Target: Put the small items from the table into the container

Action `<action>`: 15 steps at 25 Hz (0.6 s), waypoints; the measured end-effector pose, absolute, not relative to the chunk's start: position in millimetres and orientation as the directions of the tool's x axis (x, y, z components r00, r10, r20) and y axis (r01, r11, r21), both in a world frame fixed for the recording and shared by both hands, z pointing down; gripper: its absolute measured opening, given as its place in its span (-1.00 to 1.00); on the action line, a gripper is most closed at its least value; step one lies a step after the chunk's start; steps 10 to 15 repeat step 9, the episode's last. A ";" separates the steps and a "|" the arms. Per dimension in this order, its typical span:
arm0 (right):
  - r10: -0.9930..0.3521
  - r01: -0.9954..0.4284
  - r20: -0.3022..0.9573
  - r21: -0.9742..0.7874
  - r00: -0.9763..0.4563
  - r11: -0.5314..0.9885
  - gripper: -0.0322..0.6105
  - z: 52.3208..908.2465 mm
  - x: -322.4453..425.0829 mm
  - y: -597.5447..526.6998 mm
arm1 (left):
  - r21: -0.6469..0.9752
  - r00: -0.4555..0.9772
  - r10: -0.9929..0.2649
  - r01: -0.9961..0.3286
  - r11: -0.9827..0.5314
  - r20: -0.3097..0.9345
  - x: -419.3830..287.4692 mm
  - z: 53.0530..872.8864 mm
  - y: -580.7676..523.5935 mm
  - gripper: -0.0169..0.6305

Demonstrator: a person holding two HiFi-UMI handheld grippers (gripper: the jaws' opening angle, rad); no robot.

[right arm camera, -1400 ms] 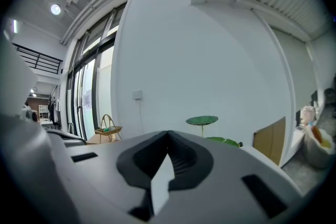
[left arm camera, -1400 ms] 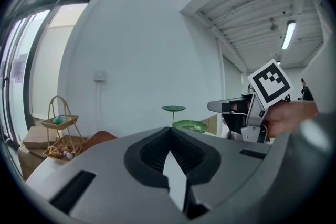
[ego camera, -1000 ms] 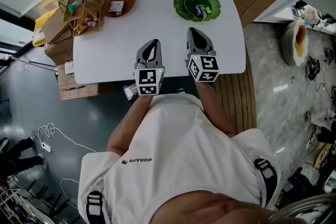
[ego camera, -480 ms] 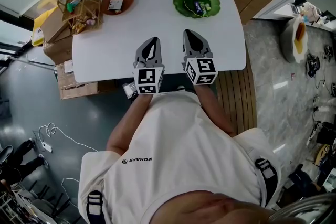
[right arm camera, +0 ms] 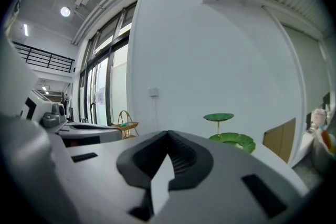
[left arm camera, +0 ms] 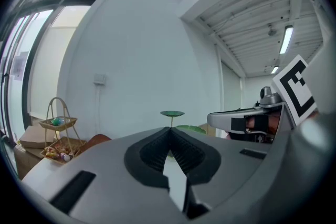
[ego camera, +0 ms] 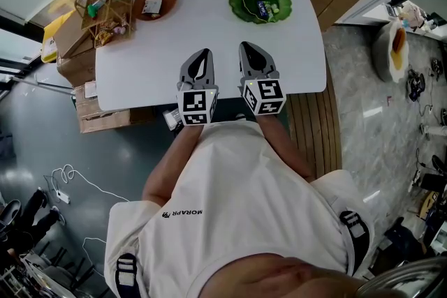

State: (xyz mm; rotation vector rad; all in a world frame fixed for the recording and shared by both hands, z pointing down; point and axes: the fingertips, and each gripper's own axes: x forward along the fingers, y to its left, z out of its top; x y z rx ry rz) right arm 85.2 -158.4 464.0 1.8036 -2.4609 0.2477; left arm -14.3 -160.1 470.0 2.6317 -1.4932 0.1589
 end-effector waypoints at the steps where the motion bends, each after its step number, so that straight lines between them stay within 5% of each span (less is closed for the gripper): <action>1: -0.939 -0.952 0.161 -0.083 -0.305 0.295 -0.86 464.6 84.6 -158.3 | 0.045 0.510 -0.848 -0.859 -0.509 0.146 -13.9 469.9 -160.3 -0.93; 15: -0.934 -0.948 0.169 -0.081 -0.316 0.306 -0.86 467.1 80.1 -161.3 | 0.045 0.507 -0.849 -0.861 -0.506 0.147 -14.5 470.0 -164.3 -0.93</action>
